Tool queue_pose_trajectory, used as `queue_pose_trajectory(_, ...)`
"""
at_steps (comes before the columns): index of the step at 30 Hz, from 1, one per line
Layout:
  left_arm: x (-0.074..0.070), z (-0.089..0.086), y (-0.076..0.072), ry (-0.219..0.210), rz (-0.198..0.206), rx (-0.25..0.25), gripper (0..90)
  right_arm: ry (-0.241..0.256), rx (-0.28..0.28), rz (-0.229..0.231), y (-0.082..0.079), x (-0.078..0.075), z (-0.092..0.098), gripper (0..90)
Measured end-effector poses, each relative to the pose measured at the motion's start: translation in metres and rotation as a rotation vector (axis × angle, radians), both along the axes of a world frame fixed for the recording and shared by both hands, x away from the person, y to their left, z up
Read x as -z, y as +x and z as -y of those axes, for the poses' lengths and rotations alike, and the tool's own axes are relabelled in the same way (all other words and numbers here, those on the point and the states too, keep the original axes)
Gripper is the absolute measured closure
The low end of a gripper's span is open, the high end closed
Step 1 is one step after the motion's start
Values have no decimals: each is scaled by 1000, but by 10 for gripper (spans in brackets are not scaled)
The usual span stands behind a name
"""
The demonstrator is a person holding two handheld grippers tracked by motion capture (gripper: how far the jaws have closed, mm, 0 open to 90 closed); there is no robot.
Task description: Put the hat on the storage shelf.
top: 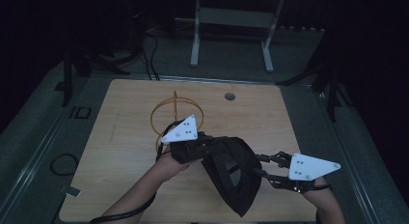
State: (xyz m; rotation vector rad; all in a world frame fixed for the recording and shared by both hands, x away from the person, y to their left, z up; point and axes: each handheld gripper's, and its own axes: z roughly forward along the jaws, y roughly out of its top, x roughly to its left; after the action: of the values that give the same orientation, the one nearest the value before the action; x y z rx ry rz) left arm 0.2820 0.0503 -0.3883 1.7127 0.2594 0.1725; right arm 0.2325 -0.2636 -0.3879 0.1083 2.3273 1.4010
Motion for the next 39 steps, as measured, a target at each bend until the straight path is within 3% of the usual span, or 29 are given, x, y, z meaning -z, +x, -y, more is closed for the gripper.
queue_pose_trajectory(2,0,-1,1,3,-4,0,884,-11,1,5,-1,0,-1,703)
queue_pose_trajectory(3,1,-1,1,2,-8,2,883,-22,12,-12,-1,-2,-2,830)
queue_pose_trajectory(5,1,-1,2,5,-15,-2,883,-28,21,-14,-1,-2,-3,875)
queue_pose_trajectory(11,4,0,6,31,-38,-42,875,13,45,-60,1,-5,1,888)
queue_pose_trajectory(15,3,2,2,52,-24,-91,769,51,50,-81,4,-9,7,888)
queue_pose_trajectory(16,2,2,2,62,-19,-99,697,54,61,-79,4,-10,8,888)
queue_pose_trajectory(19,1,0,-2,81,23,-121,593,64,85,-73,5,-14,13,889)
queue_pose_trajectory(24,-3,-5,-8,106,62,-173,540,82,128,-52,6,-19,19,888)
queue_pose_trajectory(33,2,-20,-20,150,84,-266,462,139,237,-62,16,-24,25,888)
queue_pose_trajectory(39,8,-36,-26,134,61,-293,384,176,289,-61,27,-33,25,888)
